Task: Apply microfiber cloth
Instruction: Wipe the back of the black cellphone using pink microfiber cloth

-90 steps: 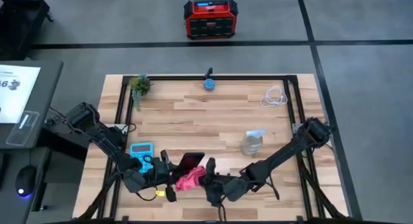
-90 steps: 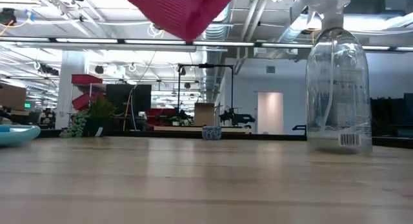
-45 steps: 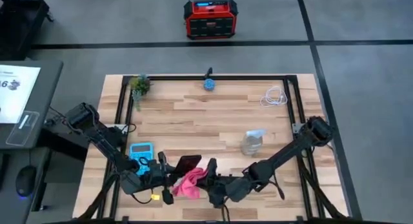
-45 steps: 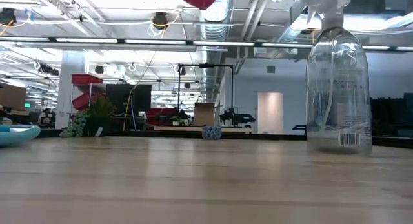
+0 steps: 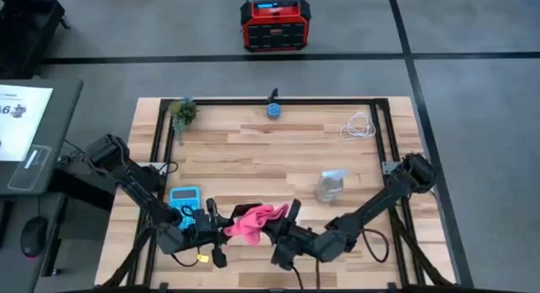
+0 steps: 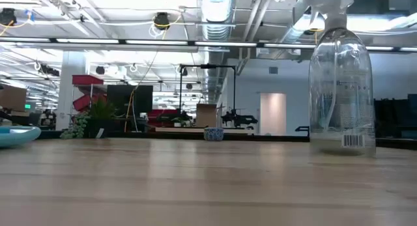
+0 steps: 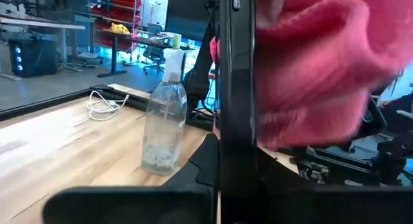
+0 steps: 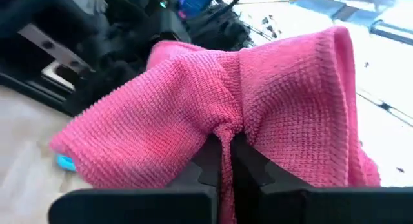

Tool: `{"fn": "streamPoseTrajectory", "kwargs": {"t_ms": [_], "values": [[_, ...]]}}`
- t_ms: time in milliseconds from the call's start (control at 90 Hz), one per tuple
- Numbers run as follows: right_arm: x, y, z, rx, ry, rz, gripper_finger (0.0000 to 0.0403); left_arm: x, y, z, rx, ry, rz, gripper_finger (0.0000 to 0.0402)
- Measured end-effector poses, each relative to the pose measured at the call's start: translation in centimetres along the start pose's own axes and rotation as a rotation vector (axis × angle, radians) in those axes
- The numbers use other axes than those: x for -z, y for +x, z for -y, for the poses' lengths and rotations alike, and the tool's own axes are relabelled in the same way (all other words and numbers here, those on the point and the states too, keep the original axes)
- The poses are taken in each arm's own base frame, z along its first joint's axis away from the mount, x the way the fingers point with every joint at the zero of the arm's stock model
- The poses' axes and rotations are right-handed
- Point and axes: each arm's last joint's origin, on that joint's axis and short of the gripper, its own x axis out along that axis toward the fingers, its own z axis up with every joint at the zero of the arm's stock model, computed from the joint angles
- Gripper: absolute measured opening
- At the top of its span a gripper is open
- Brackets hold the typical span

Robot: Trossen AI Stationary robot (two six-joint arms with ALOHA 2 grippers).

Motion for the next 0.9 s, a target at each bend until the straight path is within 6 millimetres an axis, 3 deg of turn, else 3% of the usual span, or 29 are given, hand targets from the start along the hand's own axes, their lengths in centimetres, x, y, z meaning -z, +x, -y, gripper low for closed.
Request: {"fn": "streamPoseTrajectory", "kwargs": {"t_ms": [122, 267, 422, 556, 744, 811, 900], "values": [[1.5, 0.7, -0.9, -0.148, -0.114, -0.025, 0.0, 0.0, 0.0, 0.0, -0.004, 0.001, 0.0, 0.0007], [1.3, 0.7, 0.2, 0.078, -0.112, -0.155, 0.0, 0.0, 0.1, -0.2, -0.038, -0.01, 0.008, 0.0007], [-0.3, 0.4, 2.0, 0.21, -0.051, -0.102, 0.0, 0.0, 0.3, -0.2, -0.025, -0.015, 0.005, 0.0007], [-0.1, 0.6, 1.6, 0.14, -0.03, -0.053, 0.0, 0.1, 0.2, -0.2, -0.013, -0.005, -0.002, 0.0007], [1.8, 1.1, -0.9, -0.184, -0.091, 0.0, 0.0, 0.2, 0.2, -0.1, 0.008, 0.012, -0.009, 0.0007], [1.7, 1.3, -0.7, -0.157, -0.065, -0.006, 0.0, 0.2, 0.2, -0.1, 0.007, 0.016, -0.011, 0.0007], [1.1, 1.3, 0.5, 0.013, 0.006, -0.041, 0.0, 0.2, 0.3, -0.2, -0.016, 0.006, -0.008, 0.0007]]}}
